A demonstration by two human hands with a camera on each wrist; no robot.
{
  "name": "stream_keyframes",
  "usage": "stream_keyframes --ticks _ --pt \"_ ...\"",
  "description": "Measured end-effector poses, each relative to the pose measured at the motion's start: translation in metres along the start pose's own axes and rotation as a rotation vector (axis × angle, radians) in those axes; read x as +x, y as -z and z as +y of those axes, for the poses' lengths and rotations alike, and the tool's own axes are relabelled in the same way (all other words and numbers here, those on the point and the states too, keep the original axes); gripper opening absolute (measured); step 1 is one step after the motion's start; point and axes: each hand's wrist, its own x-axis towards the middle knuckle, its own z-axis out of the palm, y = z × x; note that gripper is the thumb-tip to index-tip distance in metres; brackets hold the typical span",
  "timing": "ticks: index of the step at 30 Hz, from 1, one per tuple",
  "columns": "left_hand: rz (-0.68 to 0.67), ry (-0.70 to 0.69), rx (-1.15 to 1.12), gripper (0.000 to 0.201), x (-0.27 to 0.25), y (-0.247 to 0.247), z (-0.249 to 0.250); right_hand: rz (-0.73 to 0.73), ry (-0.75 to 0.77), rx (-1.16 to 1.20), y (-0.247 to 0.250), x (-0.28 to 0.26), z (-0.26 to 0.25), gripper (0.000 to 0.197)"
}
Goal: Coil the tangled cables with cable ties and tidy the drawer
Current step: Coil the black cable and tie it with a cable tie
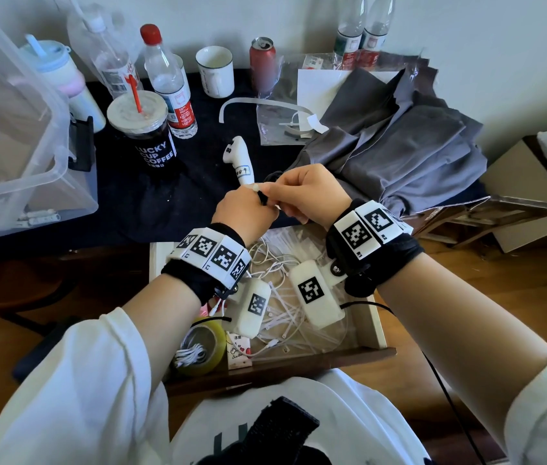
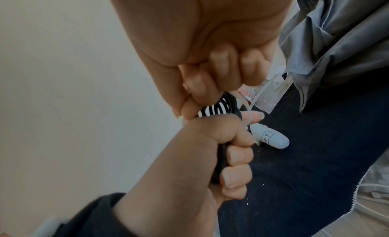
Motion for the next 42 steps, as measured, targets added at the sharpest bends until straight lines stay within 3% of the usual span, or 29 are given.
stream_keyframes --ticks 3,7,10,14,22,26,30,37,38,42 --pt "-0.053 0.012 0.039 0.012 0.001 0.001 -0.002 0.035 0.036 0.000 0.000 0.000 0.005 0.019" --pt "-0.107 0.004 0.150 0.010 0.003 -0.005 -0.008 -0.009 0.013 -0.010 0.002 0.002 0.005 0.025" --pt "-0.126 -0.007 0.262 0.031 0.004 -0.009 -0.009 -0.069 -0.011 -0.172 0.002 0.003 0.003 0.013" --pt "-0.170 -0.045 0.332 0.011 0.001 -0.014 -0.007 -0.100 -0.009 -0.264 0.003 0.004 0.002 0.012" --pt "-0.183 -0.062 0.386 0.019 -0.001 -0.015 -0.010 -0.147 0.040 -0.454 0.000 0.004 0.002 0.016" --pt "-0.166 -0.029 0.346 0.023 -0.008 -0.009 -0.004 -0.080 0.114 -0.610 0.000 0.004 0.005 0.020" --pt "-0.169 -0.008 0.322 0.016 -0.009 -0.008 -0.004 -0.022 0.150 -0.686 0.001 0.002 0.003 0.009" --pt "-0.200 -0.012 0.301 0.012 -0.011 -0.007 -0.001 0.113 0.278 -0.602 0.001 0.006 0.013 0.004" --pt "-0.210 -0.010 0.310 0.006 -0.012 -0.008 -0.002 0.116 0.300 -0.575 0.002 0.007 0.013 0.006" --pt "-0.244 0.014 0.271 0.023 -0.014 -0.014 -0.007 0.006 0.347 -0.392 0.003 0.010 0.020 0.009"
